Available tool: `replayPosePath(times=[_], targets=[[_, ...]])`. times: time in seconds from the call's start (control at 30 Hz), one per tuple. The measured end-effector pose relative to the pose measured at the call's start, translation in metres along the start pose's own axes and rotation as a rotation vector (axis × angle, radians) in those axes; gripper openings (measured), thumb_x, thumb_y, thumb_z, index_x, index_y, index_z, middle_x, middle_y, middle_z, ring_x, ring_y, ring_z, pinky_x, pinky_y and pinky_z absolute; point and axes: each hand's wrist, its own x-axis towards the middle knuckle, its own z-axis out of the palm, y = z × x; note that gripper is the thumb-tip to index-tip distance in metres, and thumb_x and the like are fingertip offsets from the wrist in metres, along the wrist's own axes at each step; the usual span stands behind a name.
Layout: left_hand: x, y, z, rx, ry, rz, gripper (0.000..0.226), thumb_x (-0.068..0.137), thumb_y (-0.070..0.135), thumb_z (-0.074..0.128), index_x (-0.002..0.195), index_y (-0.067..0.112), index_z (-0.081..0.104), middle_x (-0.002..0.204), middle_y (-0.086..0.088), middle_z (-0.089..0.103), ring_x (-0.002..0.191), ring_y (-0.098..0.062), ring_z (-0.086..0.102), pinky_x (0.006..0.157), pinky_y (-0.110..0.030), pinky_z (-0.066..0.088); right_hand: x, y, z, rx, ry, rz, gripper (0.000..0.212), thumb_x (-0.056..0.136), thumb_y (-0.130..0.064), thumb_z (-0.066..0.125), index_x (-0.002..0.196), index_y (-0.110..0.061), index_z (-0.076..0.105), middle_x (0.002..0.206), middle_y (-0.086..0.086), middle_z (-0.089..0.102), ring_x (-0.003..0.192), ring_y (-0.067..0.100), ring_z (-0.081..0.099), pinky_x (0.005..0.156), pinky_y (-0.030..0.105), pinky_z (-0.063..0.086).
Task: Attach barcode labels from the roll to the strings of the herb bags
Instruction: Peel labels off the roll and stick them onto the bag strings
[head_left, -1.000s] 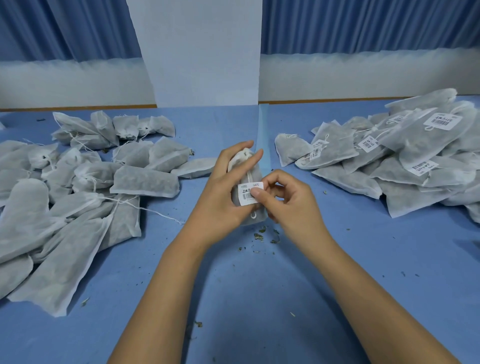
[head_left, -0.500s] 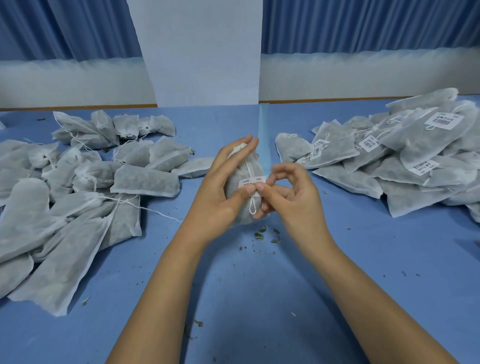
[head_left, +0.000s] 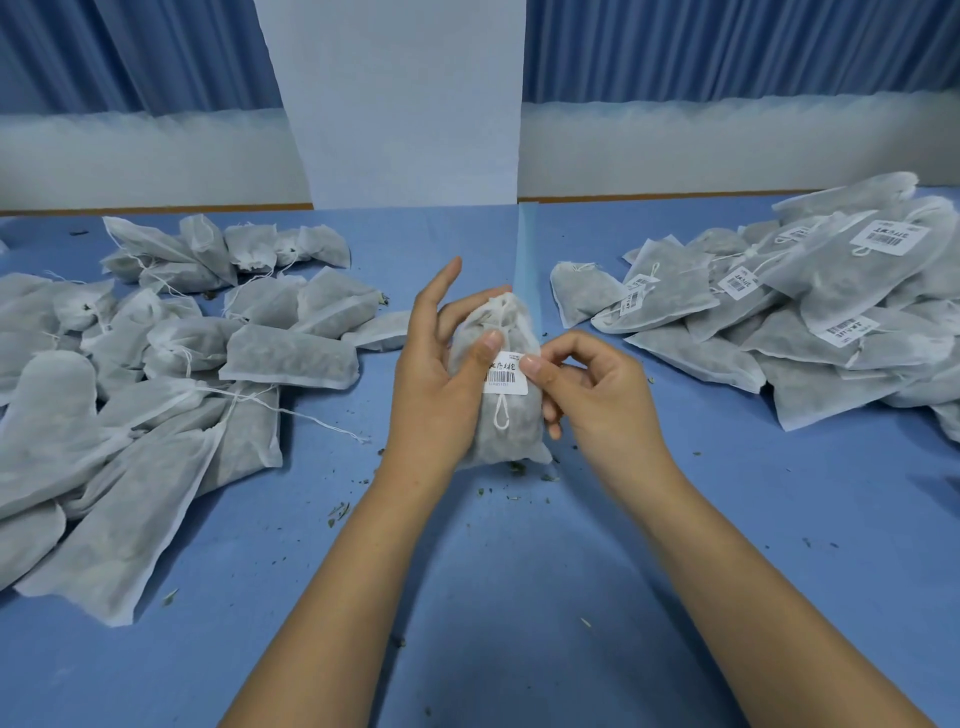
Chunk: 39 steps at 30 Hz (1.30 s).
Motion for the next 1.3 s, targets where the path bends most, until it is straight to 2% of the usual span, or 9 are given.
replayPosePath(times=[0.33, 0.5, 0.67, 0.87, 0.97, 1.07, 1.13, 1.2, 1.3], targets=[[0.003, -0.006, 0.001, -0.065, 0.101, 0.014, 0.052, 0.093, -0.003, 0.056, 0.136, 0.023, 0.041, 0.121, 0.002, 0.066, 0.111, -0.008, 0.063, 0.091, -0.023, 0.049, 0.005, 0.008, -0.001, -0.069, -0.086, 0.01, 0.01, 0.077, -0.012, 0.076, 0.079, -0.009, 0.067, 0.077, 0.004, 0.067, 0.068, 0.011, 0.059, 0.062, 0.018, 0.048], [0.009, -0.009, -0.005, -0.191, 0.158, -0.067, 0.045, 0.095, 0.001, 0.055, 0.135, 0.02, 0.045, 0.122, -0.003, 0.066, 0.11, -0.016, 0.065, 0.085, -0.024, 0.053, 0.002, 0.008, 0.002, -0.247, -0.25, 0.01, 0.034, 0.073, -0.018, 0.081, 0.1, -0.021, 0.061, 0.094, -0.006, 0.07, 0.087, 0.008, 0.065, 0.071, 0.022, 0.053], [0.013, -0.014, -0.008, -0.152, 0.257, -0.166, 0.033, 0.1, 0.015, 0.052, 0.132, 0.022, 0.048, 0.12, 0.0, 0.063, 0.105, -0.008, 0.064, 0.091, -0.026, 0.052, 0.003, 0.0, -0.005, -0.143, -0.189, 0.022, 0.019, 0.083, -0.018, 0.073, 0.099, -0.011, 0.065, 0.078, -0.011, 0.067, 0.059, 0.004, 0.057, 0.047, 0.014, 0.04], [0.019, -0.042, -0.053, 1.176, 0.228, -0.14, 0.051, 0.093, 0.0, 0.05, 0.142, 0.011, 0.043, 0.153, -0.016, 0.03, 0.14, -0.032, 0.025, 0.112, -0.039, 0.025, 0.012, -0.004, -0.028, -0.08, -0.2, 0.204, 0.018, 0.086, -0.027, 0.067, 0.098, -0.014, 0.069, 0.068, -0.002, 0.061, 0.045, 0.011, 0.043, 0.038, 0.018, 0.03], [0.019, -0.049, -0.064, 1.398, 0.116, -0.44, 0.066, 0.094, 0.005, 0.048, 0.153, 0.02, 0.021, 0.162, -0.013, 0.004, 0.145, -0.031, 0.012, 0.112, -0.042, 0.023, 0.017, -0.004, -0.044, -0.124, -0.34, 0.334, 0.031, 0.078, -0.033, 0.07, 0.096, -0.008, 0.069, 0.062, -0.001, 0.052, 0.044, 0.008, 0.037, 0.037, 0.016, 0.025], [0.019, -0.05, -0.062, 1.538, 0.147, -0.483, 0.064, 0.094, 0.01, 0.048, 0.151, 0.025, 0.022, 0.157, -0.008, 0.02, 0.136, -0.028, 0.024, 0.107, -0.043, 0.025, 0.017, -0.009, -0.058, -0.157, -0.563, 0.471, 0.029, 0.072, -0.033, 0.07, 0.088, -0.009, 0.071, 0.053, -0.004, 0.05, 0.039, 0.005, 0.035, 0.034, 0.013, 0.025], [0.021, -0.05, -0.06, 1.588, 0.213, -0.469, 0.055, 0.092, 0.009, 0.05, 0.143, 0.024, 0.035, 0.143, -0.006, 0.037, 0.127, -0.028, 0.032, 0.106, -0.047, 0.027, 0.02, -0.009, -0.06, -0.065, -0.443, 0.476, 0.015, 0.071, -0.03, 0.071, 0.071, -0.015, 0.074, 0.053, -0.003, 0.053, 0.038, 0.004, 0.039, 0.033, 0.013, 0.027], [0.022, -0.051, -0.059, 1.646, 0.233, -0.479, 0.045, 0.091, 0.008, 0.053, 0.133, 0.021, 0.048, 0.135, -0.005, 0.043, 0.123, -0.028, 0.034, 0.107, -0.049, 0.027, 0.028, -0.006, -0.06, 0.264, -0.118, 0.422, 0.01, 0.077, -0.022, 0.07, 0.072, -0.014, 0.074, 0.069, -0.002, 0.064, 0.048, 0.004, 0.055, 0.039, 0.011, 0.04], [0.023, -0.051, -0.059, 1.716, 0.208, -0.537, 0.029, 0.088, 0.011, 0.058, 0.115, 0.021, 0.063, 0.129, 0.0, 0.05, 0.123, -0.027, 0.034, 0.105, -0.046, 0.028, 0.041, 0.001, -0.068, 0.798, 0.309, 0.235, 0.009, 0.093, -0.009, 0.057, 0.096, -0.001, 0.062, 0.105, 0.007, 0.065, 0.099, 0.012, 0.066, 0.092, 0.02, 0.05]])
